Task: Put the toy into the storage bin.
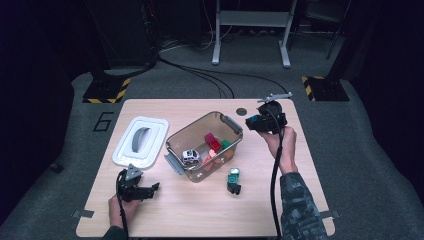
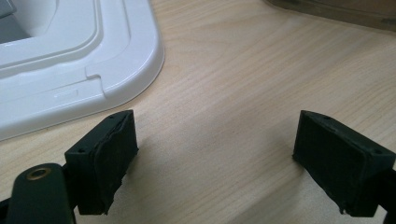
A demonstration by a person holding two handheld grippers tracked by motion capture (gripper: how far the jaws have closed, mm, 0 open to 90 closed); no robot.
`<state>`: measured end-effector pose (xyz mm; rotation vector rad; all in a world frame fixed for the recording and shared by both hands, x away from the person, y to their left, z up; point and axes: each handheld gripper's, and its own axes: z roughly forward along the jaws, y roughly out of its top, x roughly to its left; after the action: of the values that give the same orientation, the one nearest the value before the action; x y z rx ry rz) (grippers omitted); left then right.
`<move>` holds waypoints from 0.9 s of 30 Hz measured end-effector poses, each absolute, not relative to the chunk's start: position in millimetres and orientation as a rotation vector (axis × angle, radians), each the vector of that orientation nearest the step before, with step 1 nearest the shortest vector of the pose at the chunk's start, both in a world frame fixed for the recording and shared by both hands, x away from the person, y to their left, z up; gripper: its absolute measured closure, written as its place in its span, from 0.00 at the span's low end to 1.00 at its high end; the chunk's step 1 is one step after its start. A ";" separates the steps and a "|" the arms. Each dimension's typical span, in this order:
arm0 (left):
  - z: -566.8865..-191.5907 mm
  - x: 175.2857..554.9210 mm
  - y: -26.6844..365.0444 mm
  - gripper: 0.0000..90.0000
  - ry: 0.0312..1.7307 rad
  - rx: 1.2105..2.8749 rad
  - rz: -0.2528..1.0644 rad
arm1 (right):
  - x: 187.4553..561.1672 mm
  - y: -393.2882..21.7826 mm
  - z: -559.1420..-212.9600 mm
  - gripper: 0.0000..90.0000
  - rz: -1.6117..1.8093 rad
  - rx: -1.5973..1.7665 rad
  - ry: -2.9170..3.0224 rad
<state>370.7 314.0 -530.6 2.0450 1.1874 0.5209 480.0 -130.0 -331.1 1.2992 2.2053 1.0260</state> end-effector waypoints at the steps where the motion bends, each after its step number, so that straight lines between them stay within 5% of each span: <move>1: -530.6 370.7 314.0 0.15 1.187 2.045 0.521 | 481.4 -128.2 -330.0 0.65 1.028 1.296 2.206; 27: -530.6 370.6 313.9 0.15 1.188 2.044 0.522 | 491.4 -69.3 -349.2 0.65 1.026 1.219 2.361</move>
<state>370.6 313.9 -530.6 2.0442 1.1878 0.5221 491.4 -69.3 -349.2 1.2188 2.3612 1.0264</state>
